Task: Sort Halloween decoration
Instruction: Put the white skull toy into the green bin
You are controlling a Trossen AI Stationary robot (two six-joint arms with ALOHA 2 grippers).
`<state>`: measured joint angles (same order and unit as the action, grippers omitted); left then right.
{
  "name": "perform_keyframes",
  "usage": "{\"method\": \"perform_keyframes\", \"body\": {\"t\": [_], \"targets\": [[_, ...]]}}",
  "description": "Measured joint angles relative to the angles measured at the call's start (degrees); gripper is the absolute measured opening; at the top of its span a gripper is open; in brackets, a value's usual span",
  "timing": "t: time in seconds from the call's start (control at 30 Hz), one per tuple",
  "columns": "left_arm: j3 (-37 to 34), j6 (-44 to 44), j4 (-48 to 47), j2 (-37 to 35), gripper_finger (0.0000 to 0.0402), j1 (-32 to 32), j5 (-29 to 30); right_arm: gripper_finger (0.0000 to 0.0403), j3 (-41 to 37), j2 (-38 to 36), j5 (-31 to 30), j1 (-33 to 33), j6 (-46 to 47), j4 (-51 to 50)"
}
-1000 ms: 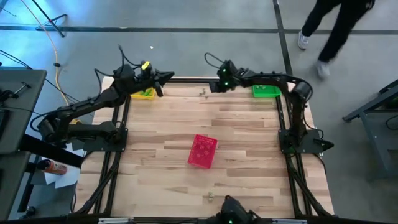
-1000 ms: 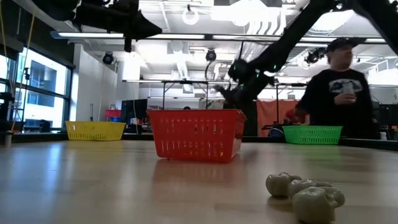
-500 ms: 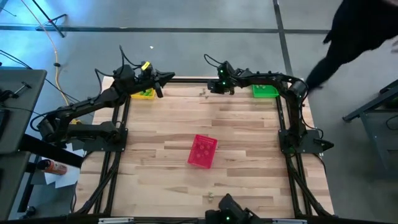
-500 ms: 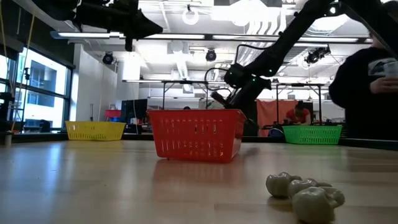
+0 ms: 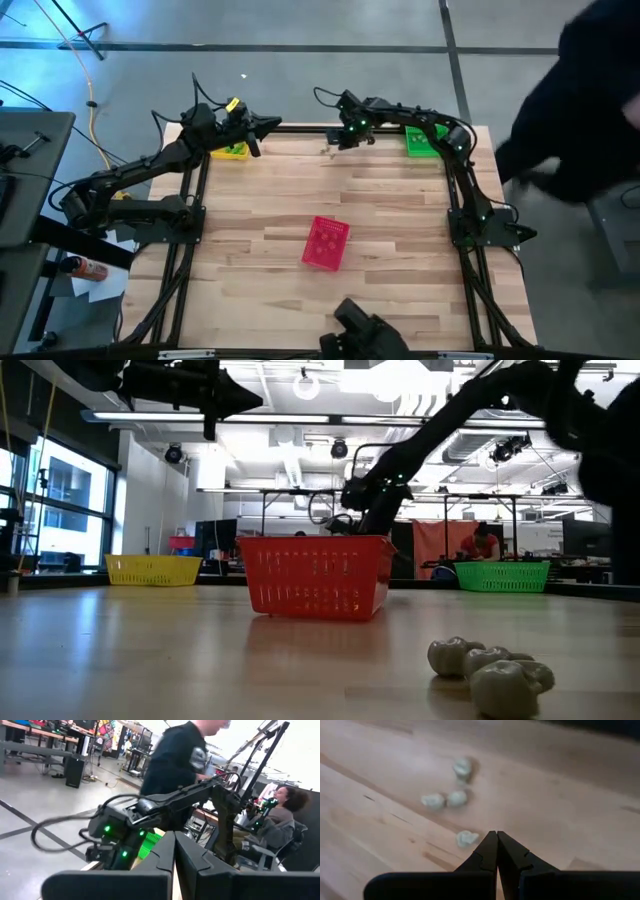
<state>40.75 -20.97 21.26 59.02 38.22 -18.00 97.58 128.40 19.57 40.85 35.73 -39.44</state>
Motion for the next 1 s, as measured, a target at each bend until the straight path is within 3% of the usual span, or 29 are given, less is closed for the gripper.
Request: {"method": "perform_keyframes", "body": {"t": [0.47,0.63,0.83,1.0], "targets": [[0.0,-3.0,-0.4,0.0,0.0000,0.0,0.0,0.0000,10.2,6.1,-2.6,-2.7,-7.7,-8.0],[0.0,-3.0,-0.4,0.0,0.0000,0.0,0.0,0.0000,12.7,6.1,1.6,-4.7,-10.4,-6.6],[0.0,-2.9,-0.4,0.0,0.0000,0.0,0.0,0.0000,17.3,6.1,2.1,-5.8,-13.1,-8.8],[0.0,-2.9,-0.4,0.0,0.0000,0.0,0.0,0.0000,24.4,6.0,-6.8,-4.3,-19.1,-19.1]]}}
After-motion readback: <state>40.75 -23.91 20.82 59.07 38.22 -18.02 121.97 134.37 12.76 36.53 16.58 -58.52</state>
